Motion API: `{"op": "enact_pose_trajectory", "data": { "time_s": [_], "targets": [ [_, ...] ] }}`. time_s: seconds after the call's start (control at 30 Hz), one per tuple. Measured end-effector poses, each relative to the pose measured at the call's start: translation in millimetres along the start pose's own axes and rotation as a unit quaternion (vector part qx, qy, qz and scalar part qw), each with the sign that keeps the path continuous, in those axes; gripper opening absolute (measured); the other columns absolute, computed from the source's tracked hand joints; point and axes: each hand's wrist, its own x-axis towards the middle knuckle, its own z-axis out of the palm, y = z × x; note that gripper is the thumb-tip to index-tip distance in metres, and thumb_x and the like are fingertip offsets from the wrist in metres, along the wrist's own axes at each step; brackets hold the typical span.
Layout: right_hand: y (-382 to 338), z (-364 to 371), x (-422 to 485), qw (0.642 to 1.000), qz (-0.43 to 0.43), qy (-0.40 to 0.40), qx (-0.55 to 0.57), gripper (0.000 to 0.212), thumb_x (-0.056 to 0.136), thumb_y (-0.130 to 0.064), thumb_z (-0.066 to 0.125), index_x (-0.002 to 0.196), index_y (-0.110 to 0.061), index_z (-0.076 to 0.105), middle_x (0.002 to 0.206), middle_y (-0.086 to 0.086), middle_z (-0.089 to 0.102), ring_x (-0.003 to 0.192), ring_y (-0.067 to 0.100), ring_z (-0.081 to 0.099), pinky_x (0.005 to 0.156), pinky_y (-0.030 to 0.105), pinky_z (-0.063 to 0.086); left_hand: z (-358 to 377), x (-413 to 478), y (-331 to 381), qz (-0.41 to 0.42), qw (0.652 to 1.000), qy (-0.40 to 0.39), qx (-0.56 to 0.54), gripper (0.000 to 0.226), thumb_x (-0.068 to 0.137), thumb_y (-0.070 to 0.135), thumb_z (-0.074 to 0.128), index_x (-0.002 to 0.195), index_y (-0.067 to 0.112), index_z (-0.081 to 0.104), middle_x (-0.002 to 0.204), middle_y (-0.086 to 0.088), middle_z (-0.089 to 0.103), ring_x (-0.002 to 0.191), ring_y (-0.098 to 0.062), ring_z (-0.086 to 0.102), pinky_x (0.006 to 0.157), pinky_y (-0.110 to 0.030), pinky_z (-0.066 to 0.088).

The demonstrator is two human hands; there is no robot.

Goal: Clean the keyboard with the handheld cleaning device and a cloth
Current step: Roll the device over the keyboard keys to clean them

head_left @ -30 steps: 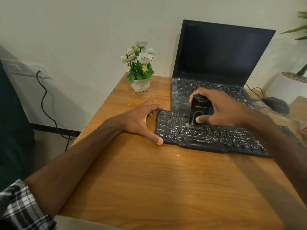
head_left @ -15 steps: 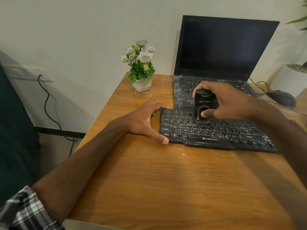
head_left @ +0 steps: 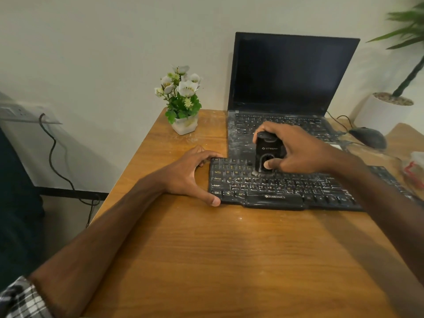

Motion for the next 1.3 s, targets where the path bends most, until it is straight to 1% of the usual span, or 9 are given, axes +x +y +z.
{"op": "enact_pose_trajectory", "data": {
  "time_s": [0.27,0.4,0.47,0.53,0.6,0.77,0.87,1.17,1.3],
  "targets": [
    [25.0,-23.6,-18.8,0.997,0.019,-0.026,-0.073,0.059,0.076,-0.01,0.084,0.12,-0.03,0.05,0.107,-0.013,0.06,0.099,0.005,0.06,0.073,0.019,0.047,-2.6,-3.6,8.7,-0.021,0.999,-0.023,0.011,0.113,0.045,0.079,0.084,0.143,0.058,0.033,0.125,0.022,0.039,0.113,0.016,0.038,0.094,-0.011,0.037],
    [17.5,-30.3,-17.6,0.999,-0.014,0.035,-0.007,0.062,0.074,-0.005,0.084,0.123,-0.028,0.054,0.111,-0.012,0.062,0.101,0.006,0.062,0.073,0.02,0.052,-10.4,-3.0,16.2,-0.057,0.995,-0.064,0.051,0.127,0.044,0.088,0.08,0.154,0.052,0.027,0.134,0.02,0.035,0.125,0.005,0.035,0.111,-0.03,0.038],
    [16.3,-23.1,-17.2,0.998,-0.024,0.034,0.045,0.061,0.075,-0.004,0.084,0.123,-0.029,0.054,0.113,-0.013,0.062,0.103,0.007,0.064,0.076,0.024,0.057,-12.7,-2.7,22.5,-0.069,0.991,-0.075,0.09,0.14,0.04,0.095,0.074,0.159,0.048,0.018,0.151,0.018,0.024,0.139,-0.004,0.024,0.121,-0.04,0.029],
    [20.1,-13.1,-16.0,0.999,-0.03,0.013,0.043,0.061,0.075,-0.004,0.084,0.122,-0.03,0.054,0.113,-0.011,0.063,0.103,0.01,0.066,0.08,0.029,0.06,-12.0,-2.3,35.5,-0.066,0.989,-0.049,0.12,0.148,0.037,0.098,0.07,0.162,0.046,0.01,0.161,0.022,0.007,0.148,-0.004,0.005,0.124,-0.045,0.018],
    [26.3,-9.2,-15.2,0.999,-0.032,0.009,0.036,0.06,0.075,-0.005,0.084,0.12,-0.03,0.054,0.112,-0.01,0.063,0.102,0.011,0.067,0.08,0.034,0.062,-5.8,2.3,57.5,-0.044,0.99,-0.006,0.133,0.142,0.044,0.093,0.073,0.162,0.044,0.01,0.164,0.022,0.003,0.151,-0.005,0.0,0.123,-0.046,0.015],
    [34.0,-13.3,-16.1,0.999,-0.028,0.005,0.046,0.061,0.074,-0.005,0.085,0.12,-0.032,0.054,0.112,-0.011,0.062,0.102,0.01,0.066,0.082,0.036,0.062,29.6,38.9,103.4,0.015,0.98,-0.001,0.197,0.132,0.057,0.091,0.074,0.161,0.029,0.022,0.162,0.009,0.023,0.146,-0.013,0.022,0.121,-0.039,0.026],
    [35.8,-12.9,-17.0,0.999,-0.029,0.01,0.041,0.061,0.074,-0.007,0.085,0.12,-0.032,0.053,0.111,-0.011,0.062,0.101,0.01,0.066,0.082,0.037,0.062,41.5,60.0,111.4,0.017,0.971,-0.036,0.238,0.127,0.055,0.097,0.068,0.152,0.021,0.035,0.152,0.003,0.036,0.136,-0.018,0.033,0.117,-0.044,0.037],
    [45.3,-18.0,-24.8,0.999,0.002,-0.003,0.031,0.062,0.076,-0.007,0.083,0.124,-0.03,0.051,0.113,-0.01,0.061,0.102,0.011,0.064,0.081,0.035,0.061,45.6,59.3,106.4,0.027,0.977,-0.038,0.209,0.129,0.061,0.087,0.076,0.162,0.028,0.021,0.154,0.012,0.027,0.14,-0.01,0.026,0.119,-0.035,0.03],
    [53.0,-26.5,-32.0,0.999,0.033,-0.011,0.018,0.064,0.077,-0.006,0.083,0.127,-0.03,0.05,0.11,-0.016,0.059,0.099,0.003,0.06,0.071,0.019,0.051,45.6,60.0,103.1,0.026,0.981,-0.041,0.186,0.129,0.059,0.088,0.076,0.162,0.035,0.02,0.152,0.016,0.027,0.14,-0.009,0.026,0.119,-0.039,0.033]
  ]
}}
